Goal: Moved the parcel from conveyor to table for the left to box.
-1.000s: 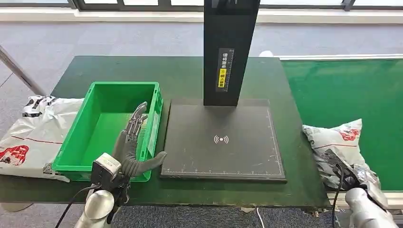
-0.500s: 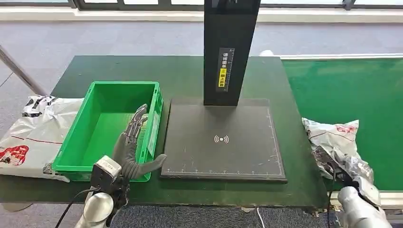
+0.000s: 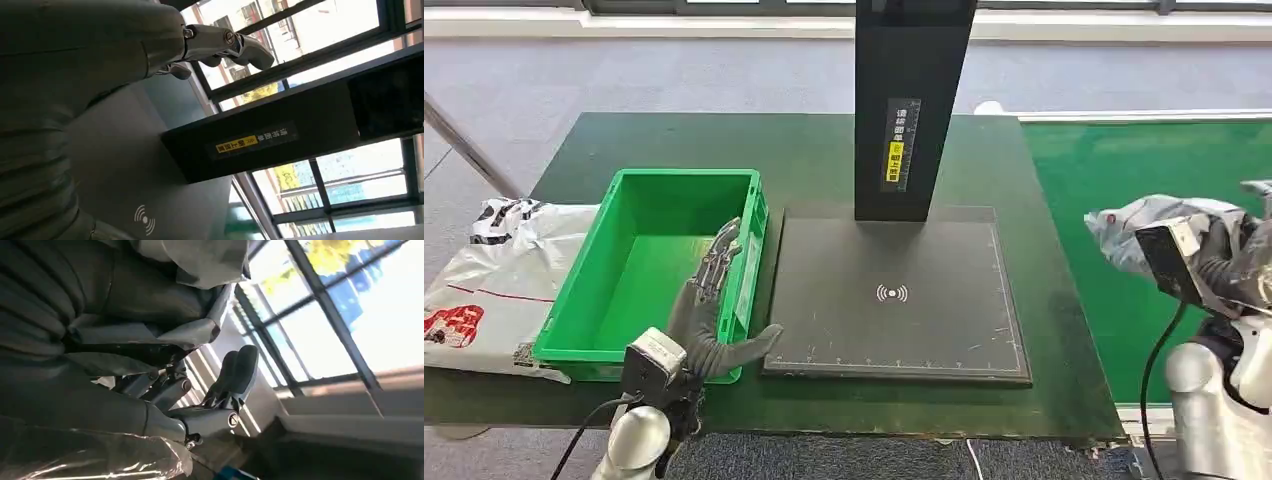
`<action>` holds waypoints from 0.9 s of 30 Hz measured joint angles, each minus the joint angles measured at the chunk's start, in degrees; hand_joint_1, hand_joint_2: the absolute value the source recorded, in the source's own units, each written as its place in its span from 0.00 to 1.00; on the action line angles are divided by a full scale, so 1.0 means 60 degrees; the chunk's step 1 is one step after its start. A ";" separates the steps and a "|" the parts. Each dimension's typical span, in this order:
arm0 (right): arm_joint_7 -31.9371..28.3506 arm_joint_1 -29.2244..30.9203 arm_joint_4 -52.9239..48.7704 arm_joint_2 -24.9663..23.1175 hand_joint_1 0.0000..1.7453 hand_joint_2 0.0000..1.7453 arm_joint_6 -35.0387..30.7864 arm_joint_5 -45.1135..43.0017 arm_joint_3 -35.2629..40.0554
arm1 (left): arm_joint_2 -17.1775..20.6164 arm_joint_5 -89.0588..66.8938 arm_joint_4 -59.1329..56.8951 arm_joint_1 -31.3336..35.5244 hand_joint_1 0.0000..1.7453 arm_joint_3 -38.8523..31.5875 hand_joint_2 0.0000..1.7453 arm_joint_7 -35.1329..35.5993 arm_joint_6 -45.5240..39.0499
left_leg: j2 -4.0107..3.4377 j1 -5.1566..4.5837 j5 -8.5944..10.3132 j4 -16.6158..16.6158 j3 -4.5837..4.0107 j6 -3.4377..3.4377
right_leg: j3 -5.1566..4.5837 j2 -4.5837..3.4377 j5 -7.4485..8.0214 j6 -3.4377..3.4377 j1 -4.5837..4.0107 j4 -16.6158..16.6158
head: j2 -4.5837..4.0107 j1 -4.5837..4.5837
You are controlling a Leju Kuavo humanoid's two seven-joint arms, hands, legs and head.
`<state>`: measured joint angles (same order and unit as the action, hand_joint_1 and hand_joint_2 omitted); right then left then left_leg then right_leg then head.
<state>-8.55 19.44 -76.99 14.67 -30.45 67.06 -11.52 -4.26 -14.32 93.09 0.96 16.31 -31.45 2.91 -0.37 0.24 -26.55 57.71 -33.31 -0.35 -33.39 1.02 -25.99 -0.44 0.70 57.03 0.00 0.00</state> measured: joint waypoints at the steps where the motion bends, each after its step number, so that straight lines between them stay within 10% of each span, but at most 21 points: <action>1: -0.0022 -0.0040 -0.0361 -0.0011 1.00 1.00 -0.0087 -0.0036 0.0119 | -0.0022 -0.0003 -0.0025 0.0031 0.00 0.0000 1.00 0.0000 0.0000 | -0.0001 0.0000 0.0000 0.0000 0.0001 0.0000 | 0.0000 0.0000 0.0000 0.0000 0.0000 0.0000 | 0.0000 -0.0004; 12: -0.0428 -0.1138 -0.3043 -0.0507 1.00 1.00 -0.0416 -0.0336 0.1974 | -0.0393 -0.0120 -0.0386 0.0543 0.00 0.0004 1.00 0.0000 0.0222 | -0.0016 0.0002 0.0001 -0.0001 0.0006 0.0000 | 0.0006 -0.0008 0.0001 -0.0001 -0.0002 0.0000 | 0.0000 0.0000; 27: -0.0783 -0.0120 -0.0562 -0.1653 1.00 1.00 0.1578 -0.1796 0.5982 | -0.0517 0.0040 -0.0739 0.0755 0.00 0.0091 1.00 -0.0149 0.0200 | -0.0013 0.0013 0.0018 -0.0002 0.0002 -0.0017 | -0.0002 -0.0012 0.0004 0.0004 -0.0010 0.0014 | 0.0000 0.0000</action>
<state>-13.25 18.71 -80.36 4.75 -20.98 56.28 24.37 -7.37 -14.08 88.65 5.49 16.85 -32.35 4.11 -0.44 0.32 -26.44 57.71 -33.30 -0.46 -33.41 0.95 -25.97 -0.41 0.64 57.11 0.00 0.00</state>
